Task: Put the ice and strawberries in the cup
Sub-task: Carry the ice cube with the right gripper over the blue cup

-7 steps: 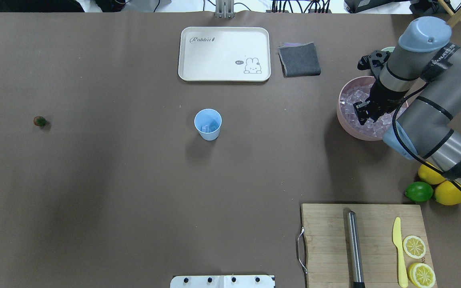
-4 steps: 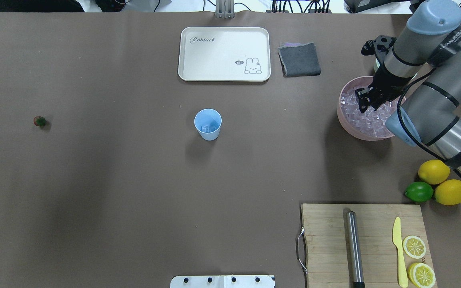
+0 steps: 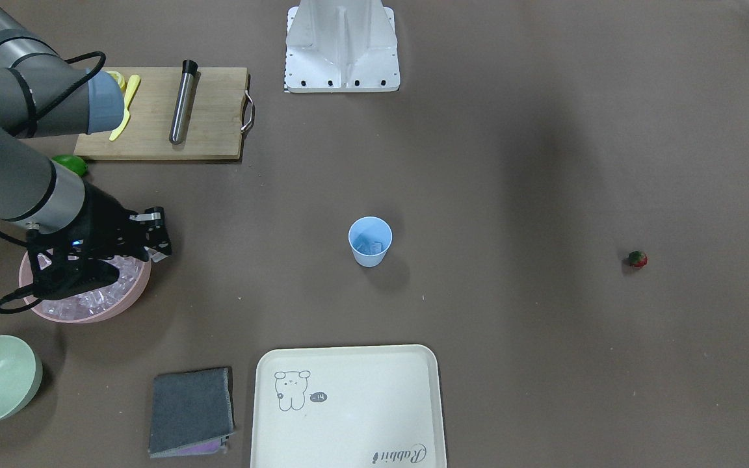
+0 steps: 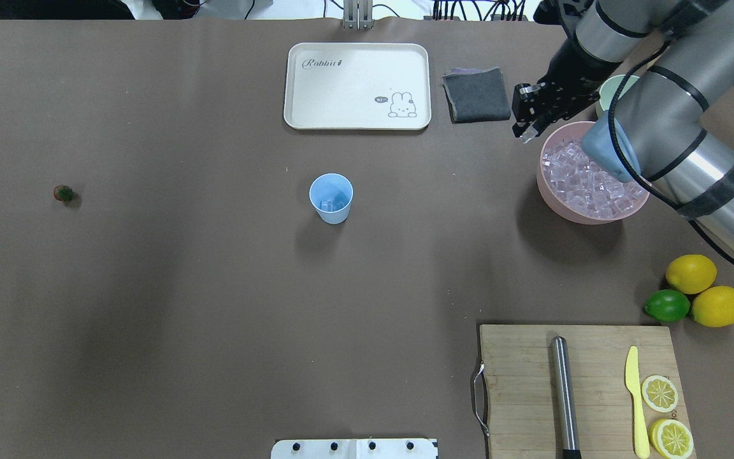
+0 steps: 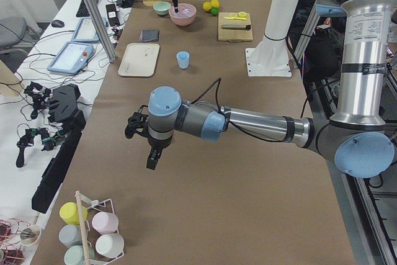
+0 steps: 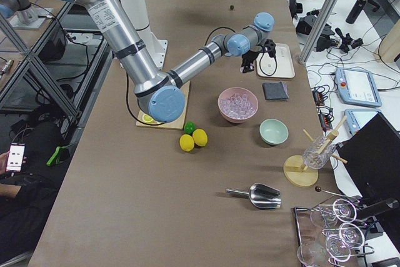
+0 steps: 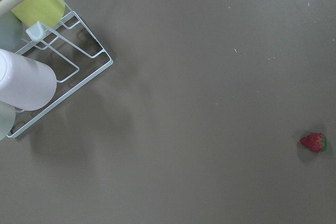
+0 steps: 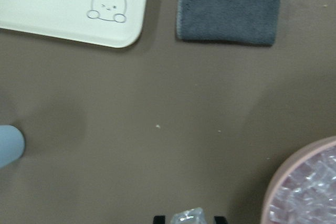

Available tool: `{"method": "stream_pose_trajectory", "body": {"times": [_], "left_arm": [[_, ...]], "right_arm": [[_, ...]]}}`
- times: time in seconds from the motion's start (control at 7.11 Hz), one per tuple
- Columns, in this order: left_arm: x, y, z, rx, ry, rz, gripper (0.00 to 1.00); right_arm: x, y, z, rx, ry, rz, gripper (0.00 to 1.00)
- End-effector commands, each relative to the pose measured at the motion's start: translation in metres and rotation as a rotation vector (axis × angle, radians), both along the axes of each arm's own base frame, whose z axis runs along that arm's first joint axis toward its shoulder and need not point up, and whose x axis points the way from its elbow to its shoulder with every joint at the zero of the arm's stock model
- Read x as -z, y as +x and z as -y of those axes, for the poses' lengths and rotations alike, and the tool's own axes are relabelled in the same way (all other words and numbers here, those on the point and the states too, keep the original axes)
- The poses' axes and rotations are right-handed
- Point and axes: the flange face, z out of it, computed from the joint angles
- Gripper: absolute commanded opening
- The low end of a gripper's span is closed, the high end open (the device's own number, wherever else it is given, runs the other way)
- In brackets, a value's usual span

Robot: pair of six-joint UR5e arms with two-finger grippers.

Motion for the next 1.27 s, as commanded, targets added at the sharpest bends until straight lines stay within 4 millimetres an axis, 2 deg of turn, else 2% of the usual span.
{"method": "stream_pose_trajectory", "body": {"times": [0.0,0.14,0.28,0.42,0.56,0.7,0.84,1.13], "left_arm": [[-0.001,0.000,0.000,0.001,-0.003,0.000,0.98],[-0.002,0.000,0.000,0.001,-0.005,0.000,0.98],[-0.004,0.000,0.000,0.001,-0.009,0.000,0.98],[-0.005,0.000,0.001,0.000,-0.010,0.001,0.98],[-0.007,0.000,0.001,0.000,-0.014,0.001,0.98],[-0.009,0.000,0.001,0.000,-0.019,0.001,0.98],[-0.012,0.000,0.001,-0.001,-0.024,0.002,0.98],[-0.014,0.002,0.002,-0.004,-0.026,0.000,0.98]], "right_arm": [[0.093,-0.061,-0.027,-0.025,-0.091,0.061,0.00],[0.115,-0.090,-0.042,-0.054,-0.103,0.073,0.00],[0.120,-0.131,-0.049,-0.093,-0.107,0.102,0.00],[0.125,-0.170,-0.046,-0.144,-0.103,0.114,0.00],[0.132,-0.201,-0.054,-0.159,-0.104,0.102,0.00],[0.125,-0.225,-0.070,-0.165,-0.094,0.075,0.00],[0.121,-0.238,-0.077,-0.178,-0.098,0.058,0.00],[0.121,-0.246,-0.084,-0.175,-0.101,0.055,0.00]]}}
